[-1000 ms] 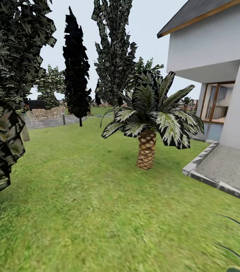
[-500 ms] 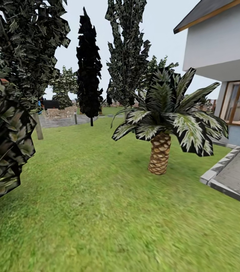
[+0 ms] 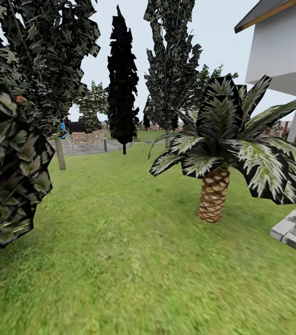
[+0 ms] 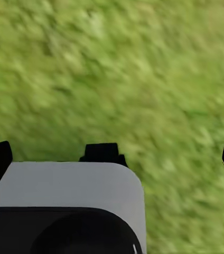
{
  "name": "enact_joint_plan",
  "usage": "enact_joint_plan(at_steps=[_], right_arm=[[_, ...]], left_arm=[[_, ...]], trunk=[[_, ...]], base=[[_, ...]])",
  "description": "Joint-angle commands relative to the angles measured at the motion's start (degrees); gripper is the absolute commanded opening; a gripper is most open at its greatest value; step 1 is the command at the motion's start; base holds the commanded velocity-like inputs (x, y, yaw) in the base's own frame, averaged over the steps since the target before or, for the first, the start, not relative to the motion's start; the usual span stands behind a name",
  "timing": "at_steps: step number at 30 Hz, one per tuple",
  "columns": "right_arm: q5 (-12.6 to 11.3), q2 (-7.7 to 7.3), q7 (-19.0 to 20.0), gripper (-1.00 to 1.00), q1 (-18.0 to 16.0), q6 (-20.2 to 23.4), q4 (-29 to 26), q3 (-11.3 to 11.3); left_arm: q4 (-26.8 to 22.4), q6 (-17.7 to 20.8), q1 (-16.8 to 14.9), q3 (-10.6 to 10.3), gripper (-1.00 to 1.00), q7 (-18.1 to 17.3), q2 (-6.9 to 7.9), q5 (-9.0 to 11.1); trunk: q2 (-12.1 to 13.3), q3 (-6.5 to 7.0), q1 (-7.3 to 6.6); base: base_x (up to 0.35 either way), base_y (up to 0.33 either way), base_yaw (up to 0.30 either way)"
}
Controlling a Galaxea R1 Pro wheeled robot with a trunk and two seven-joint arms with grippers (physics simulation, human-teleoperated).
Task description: Take the three Easter eggs out of the wicker basket on the lawn in the garden, then place them on the lawn next to a single tree (choose any tree) so that all three eggs are next to the same tree and none are left in the basket.
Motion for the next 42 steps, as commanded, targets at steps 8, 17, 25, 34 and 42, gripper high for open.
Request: enact_joint_plan(at_steps=[8,17,25,34,42], right_arm=[[0.0,0.03,0.0,1.0,0.0,-0.2,0.1,-0.3],[0.0,0.03,0.0,1.0,0.0,-0.2,0.1,-0.3],[0.0,0.03,0.0,1.0,0.0,-0.2,0.1,-0.3],[0.0,0.03,0.0,1.0,-0.1,-0.2,0.1,-0.2],[0.1,0.03,0.0,1.0,-0.1,-0.2,0.1,-0.2]], left_arm=[[0.0,0.0,0.0,0.3,1.0,-0.2,0.03,0.4],[0.0,0.0,0.0,0.3,1.0,-0.2,0.06,0.4],[0.0,0.0,0.0,0.3,1.0,-0.2,0.19,0.4],[0.0,0.0,0.0,0.3,1.0,-0.1,0.26,0.4],[0.0,0.0,0.0,0.3,1.0,-0.1,0.26,0.4]], trunk=[[0.0,-0.29,0.03],[0.0,-0.97,0.03],[0.0,-1.24,0.03],[0.0,-1.27,0.03],[0.0,-1.27,0.03]], base=[[0.338,0.0,0.055],[0.338,0.0,0.164],[0.338,0.0,0.083],[0.338,0.0,0.123],[0.338,0.0,0.196]])
